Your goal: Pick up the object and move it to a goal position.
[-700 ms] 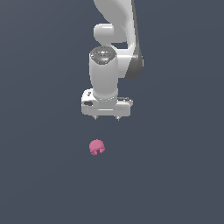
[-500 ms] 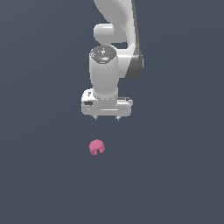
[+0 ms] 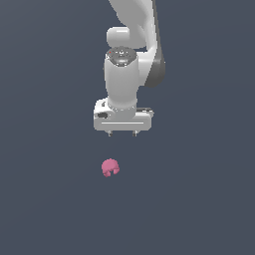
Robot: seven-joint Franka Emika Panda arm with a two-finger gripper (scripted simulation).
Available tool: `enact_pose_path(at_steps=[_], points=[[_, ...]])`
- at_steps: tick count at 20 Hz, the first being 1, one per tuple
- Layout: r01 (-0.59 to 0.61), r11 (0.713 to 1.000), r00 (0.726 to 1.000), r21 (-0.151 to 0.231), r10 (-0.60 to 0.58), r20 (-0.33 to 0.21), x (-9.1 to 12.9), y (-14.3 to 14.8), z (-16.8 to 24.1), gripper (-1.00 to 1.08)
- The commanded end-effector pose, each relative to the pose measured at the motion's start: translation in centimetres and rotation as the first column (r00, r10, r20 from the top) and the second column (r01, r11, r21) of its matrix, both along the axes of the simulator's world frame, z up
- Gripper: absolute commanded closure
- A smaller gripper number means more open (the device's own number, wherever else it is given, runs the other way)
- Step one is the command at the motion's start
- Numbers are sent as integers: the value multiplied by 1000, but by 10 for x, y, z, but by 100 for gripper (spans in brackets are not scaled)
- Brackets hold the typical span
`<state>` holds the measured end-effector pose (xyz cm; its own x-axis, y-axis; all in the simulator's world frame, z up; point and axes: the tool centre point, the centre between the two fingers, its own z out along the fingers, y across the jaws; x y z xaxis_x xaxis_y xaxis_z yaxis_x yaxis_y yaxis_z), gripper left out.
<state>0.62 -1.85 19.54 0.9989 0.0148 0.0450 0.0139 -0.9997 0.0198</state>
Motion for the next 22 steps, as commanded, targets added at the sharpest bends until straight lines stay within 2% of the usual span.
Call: enact_pose_path(at_steps=[1, 8, 13, 17, 22], points=[[7, 1000, 1000, 1, -7, -1, 0, -1, -1, -92], [86, 996, 996, 8, -86, -4, 6, -4, -6, -92], [190, 982, 982, 16, -190, -9, 12, -10, -14, -92], [299, 954, 954, 23, -298, -15, 19, -15, -22, -92], [444, 895, 896, 29, -444, -24, 29, -23, -34, -92]])
